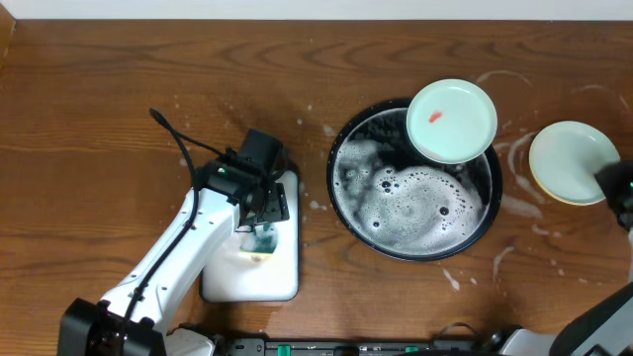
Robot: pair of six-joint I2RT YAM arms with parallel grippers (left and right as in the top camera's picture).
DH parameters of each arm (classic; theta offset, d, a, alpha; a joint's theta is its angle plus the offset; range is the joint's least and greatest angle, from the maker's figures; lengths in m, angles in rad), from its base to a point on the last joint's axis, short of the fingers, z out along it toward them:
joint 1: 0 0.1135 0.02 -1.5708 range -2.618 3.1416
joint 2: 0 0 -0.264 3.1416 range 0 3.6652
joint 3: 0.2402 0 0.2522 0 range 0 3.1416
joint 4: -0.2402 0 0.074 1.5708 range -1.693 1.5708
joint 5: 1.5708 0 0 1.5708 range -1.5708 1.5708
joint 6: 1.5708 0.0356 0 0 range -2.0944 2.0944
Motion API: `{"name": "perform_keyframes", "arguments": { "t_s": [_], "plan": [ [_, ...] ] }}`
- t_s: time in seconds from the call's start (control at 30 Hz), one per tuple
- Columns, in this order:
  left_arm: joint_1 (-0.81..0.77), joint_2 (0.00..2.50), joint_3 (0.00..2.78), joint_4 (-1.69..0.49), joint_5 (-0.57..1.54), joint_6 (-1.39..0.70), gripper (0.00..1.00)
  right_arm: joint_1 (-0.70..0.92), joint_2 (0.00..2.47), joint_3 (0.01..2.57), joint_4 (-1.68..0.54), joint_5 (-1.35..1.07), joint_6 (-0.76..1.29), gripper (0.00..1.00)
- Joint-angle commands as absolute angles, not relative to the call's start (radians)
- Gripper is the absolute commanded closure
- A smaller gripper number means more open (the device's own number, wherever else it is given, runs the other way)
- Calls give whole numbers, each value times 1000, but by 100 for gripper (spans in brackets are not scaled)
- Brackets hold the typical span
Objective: Clean dirty plates on tray and stack at the side
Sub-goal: 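Carry the light green plate right and stack it on the yellow plate, then move the right gripper back to the remaining light green plate rim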
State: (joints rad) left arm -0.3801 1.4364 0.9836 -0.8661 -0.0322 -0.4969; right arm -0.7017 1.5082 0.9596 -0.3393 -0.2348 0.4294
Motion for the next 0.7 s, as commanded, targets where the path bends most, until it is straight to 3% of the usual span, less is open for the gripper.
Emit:
{"name": "perform_keyframes", "arguments": {
  "t_s": [0.0,0.13,0.33,0.47,0.67],
  "plan": [
    [-374,1433,983,-869,-41,-492,19,-567,1404,1042,-402,-454,306,52],
    [-374,1433,983,-869,-41,-492,19,-355,1361,1087,-546,-385,193,52],
    [-374,1433,983,-869,-41,-492,18,-58,1410,1092,-598,37,144,52],
    [-374,1433,983,-869,-41,-492,19,-19,1490,1092,-488,184,144,44],
    [-374,1433,983,-869,-41,-492,19,-55,1641,1092,-354,180,138,43]
  ]
}}
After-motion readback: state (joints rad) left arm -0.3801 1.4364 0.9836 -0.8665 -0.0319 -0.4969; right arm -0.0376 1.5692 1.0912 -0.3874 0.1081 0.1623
